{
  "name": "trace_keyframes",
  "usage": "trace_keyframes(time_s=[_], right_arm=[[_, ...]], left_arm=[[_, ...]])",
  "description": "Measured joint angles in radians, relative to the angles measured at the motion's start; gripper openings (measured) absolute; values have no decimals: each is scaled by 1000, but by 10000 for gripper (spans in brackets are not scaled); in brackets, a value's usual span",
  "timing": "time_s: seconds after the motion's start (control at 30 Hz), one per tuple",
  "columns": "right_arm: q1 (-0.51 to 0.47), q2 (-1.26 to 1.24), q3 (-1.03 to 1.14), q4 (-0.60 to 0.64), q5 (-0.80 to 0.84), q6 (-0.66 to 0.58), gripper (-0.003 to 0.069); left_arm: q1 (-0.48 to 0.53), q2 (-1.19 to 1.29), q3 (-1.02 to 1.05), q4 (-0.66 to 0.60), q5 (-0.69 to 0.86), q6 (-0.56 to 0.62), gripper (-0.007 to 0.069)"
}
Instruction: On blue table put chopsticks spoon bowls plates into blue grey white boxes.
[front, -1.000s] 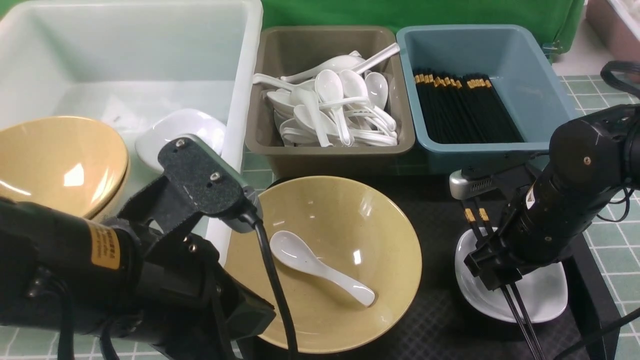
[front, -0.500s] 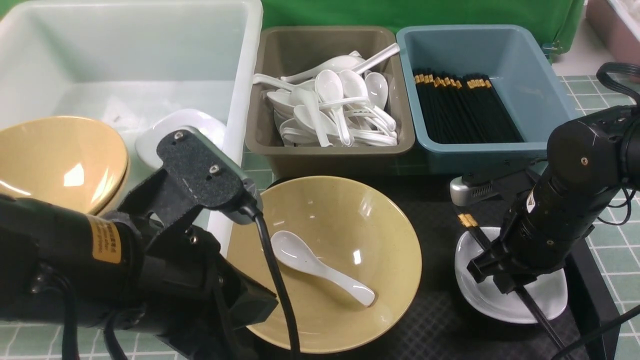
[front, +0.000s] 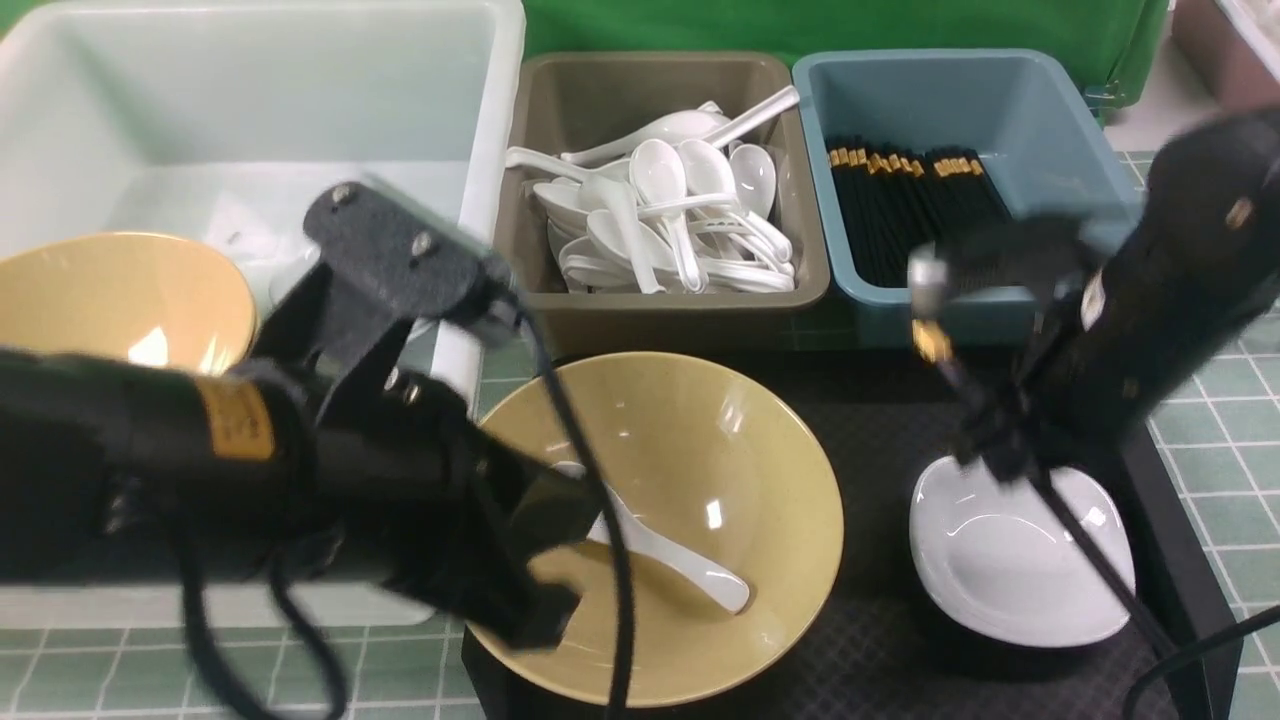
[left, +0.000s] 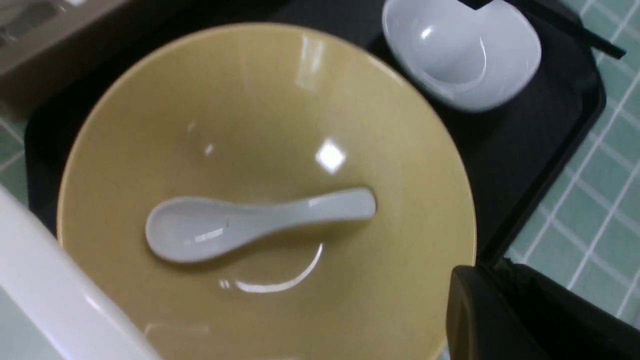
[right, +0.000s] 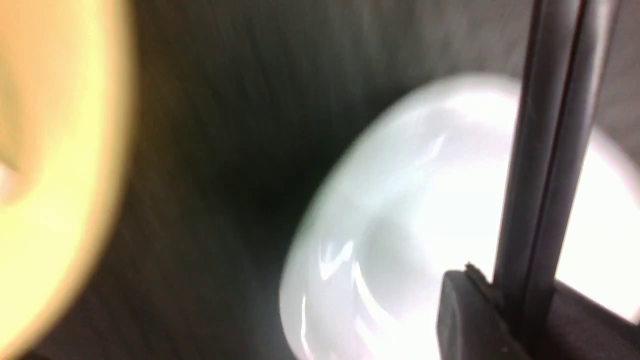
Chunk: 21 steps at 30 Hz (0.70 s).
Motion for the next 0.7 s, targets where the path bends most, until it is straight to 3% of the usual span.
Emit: trace_keyframes(time_s=[0.23,0.43,0.7], right_arm=[[-5,-5,-237,-22,-26,-9,161],[-57,63,-394,-23,-165,25,161],[-137,281,-523,-25,-344,118,161]], left_arm=[[0,153,-204,57,-12,-14,1],[0,261,-363,160,-38,-14,1],[0,279,-398,303,-291,-14,1]])
